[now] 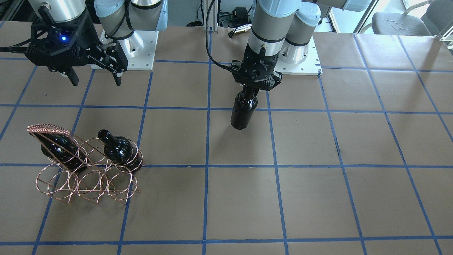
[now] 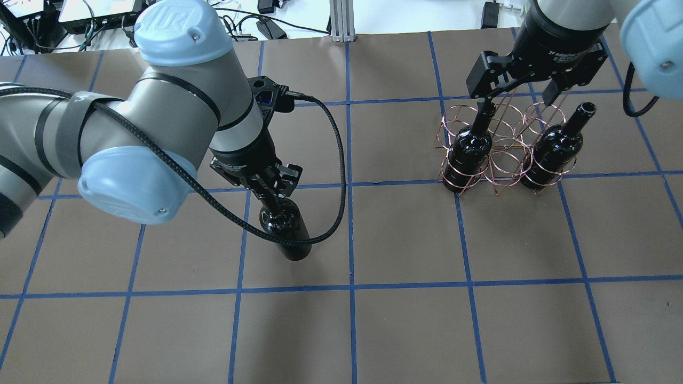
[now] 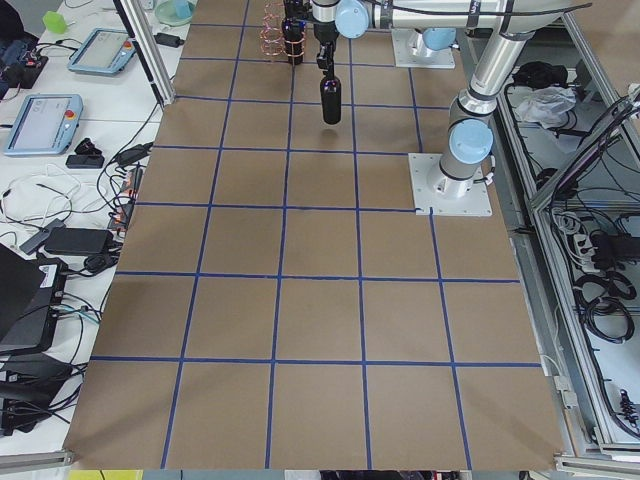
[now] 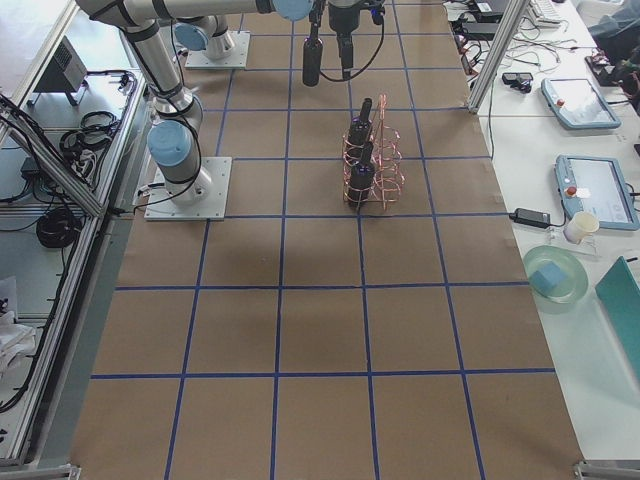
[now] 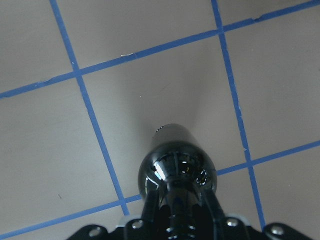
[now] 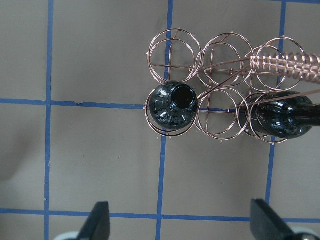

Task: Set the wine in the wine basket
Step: 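Carry the bottle with the left gripper toward the table center and set it down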

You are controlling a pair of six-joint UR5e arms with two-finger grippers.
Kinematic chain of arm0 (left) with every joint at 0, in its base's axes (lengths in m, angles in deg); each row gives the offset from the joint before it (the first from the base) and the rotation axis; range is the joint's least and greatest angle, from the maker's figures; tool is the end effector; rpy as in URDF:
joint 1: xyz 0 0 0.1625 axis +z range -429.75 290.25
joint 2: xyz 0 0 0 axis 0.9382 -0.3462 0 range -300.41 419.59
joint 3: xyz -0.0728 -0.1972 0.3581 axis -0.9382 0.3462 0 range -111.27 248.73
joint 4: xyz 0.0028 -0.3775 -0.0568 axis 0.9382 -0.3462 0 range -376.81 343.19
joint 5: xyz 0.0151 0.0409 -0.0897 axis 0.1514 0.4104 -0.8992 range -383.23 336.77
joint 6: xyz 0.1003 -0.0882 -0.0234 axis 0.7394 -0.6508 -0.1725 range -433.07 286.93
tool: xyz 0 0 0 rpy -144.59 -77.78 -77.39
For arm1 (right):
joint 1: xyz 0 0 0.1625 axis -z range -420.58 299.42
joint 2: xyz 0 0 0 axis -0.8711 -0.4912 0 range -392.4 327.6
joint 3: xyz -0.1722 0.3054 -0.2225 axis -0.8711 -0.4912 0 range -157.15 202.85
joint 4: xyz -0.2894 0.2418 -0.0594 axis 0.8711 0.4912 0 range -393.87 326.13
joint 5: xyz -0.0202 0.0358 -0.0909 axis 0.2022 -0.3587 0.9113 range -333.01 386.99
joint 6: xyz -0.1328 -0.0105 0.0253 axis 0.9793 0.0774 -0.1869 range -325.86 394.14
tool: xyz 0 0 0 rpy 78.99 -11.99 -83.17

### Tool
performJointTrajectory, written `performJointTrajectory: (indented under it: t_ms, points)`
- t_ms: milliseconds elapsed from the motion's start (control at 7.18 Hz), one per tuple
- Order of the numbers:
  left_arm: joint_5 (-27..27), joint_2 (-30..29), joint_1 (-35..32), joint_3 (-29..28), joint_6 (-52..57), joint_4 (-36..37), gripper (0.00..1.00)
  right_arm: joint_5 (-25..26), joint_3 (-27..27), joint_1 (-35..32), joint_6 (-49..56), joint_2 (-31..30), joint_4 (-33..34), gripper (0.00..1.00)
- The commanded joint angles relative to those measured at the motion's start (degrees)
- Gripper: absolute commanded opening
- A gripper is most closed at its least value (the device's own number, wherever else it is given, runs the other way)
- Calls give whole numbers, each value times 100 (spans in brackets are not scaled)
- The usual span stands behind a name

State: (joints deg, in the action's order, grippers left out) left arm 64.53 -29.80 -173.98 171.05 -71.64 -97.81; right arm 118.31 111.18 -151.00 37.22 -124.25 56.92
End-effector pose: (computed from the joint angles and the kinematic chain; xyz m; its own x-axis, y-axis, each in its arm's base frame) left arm -0.2424 -0.3915 0.3650 -0.9626 0.2679 0.0403 0.2696 0.9618 0.0465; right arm 0.1335 -0.4524 0.4718 -0.9979 -0.0591 0.0268 -0.0609 0.9954 -0.0737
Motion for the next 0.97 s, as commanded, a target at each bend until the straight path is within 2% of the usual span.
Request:
performJointTrajectory:
  t_ms: [0, 278, 835]
  points:
    - [48, 18, -44, 313, -327, 321, 0, 0, 0, -3, 0, 0, 0, 100]
    - [311, -17, -219, 349, -362, 339, 0, 0, 0, 6, 0, 0, -9, 100]
    - [295, -25, -282, 341, -495, 330, 0, -9, 61, 6, 0, -96, 9, 100]
